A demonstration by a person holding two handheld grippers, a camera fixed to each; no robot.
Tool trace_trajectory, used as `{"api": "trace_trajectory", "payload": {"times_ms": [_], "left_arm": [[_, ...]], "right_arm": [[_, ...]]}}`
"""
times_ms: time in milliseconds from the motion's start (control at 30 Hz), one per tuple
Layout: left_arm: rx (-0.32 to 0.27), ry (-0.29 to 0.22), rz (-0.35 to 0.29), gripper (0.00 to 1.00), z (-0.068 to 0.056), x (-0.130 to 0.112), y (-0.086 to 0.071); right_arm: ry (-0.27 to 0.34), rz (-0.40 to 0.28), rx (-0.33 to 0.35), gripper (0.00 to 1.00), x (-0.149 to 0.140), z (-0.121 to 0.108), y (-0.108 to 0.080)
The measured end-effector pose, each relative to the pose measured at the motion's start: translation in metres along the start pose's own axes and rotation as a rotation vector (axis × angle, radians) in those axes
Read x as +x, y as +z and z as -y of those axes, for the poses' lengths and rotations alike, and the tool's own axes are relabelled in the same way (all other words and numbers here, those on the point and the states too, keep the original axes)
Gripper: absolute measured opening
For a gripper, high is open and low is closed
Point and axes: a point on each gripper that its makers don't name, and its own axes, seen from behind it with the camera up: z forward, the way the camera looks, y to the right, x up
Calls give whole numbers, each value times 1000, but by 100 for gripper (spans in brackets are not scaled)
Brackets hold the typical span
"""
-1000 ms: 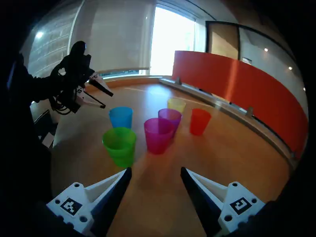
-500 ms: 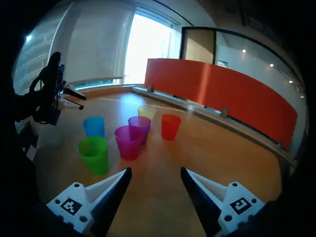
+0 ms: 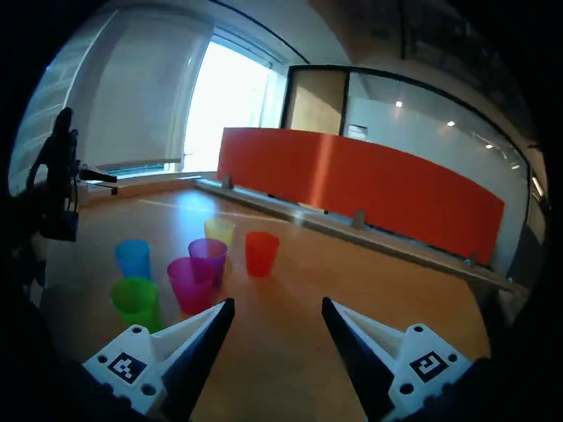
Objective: Pour water
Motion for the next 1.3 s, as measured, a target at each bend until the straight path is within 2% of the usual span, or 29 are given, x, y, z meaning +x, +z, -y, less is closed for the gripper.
{"api": "trace_trajectory", "payload": {"times_ms": [267,500,767,1000,1300], "left_arm": [[37,-56,-77,87,5,23,-6],[42,-103,-134,87,-2,39,-8],[71,-117,-188,87,-7,54,-13],[82,-147,-212,87,-11,64,-14],[73,-192,-250,87,-17,78,-15]], "right_arm": [[62,-89,-111,96,29,-16,0],[129,-177,-203,96,54,-32,-7],[199,-273,-335,96,74,-59,-25],[212,-298,-411,96,75,-72,-36],[251,-305,-453,96,70,-79,-40]]}}
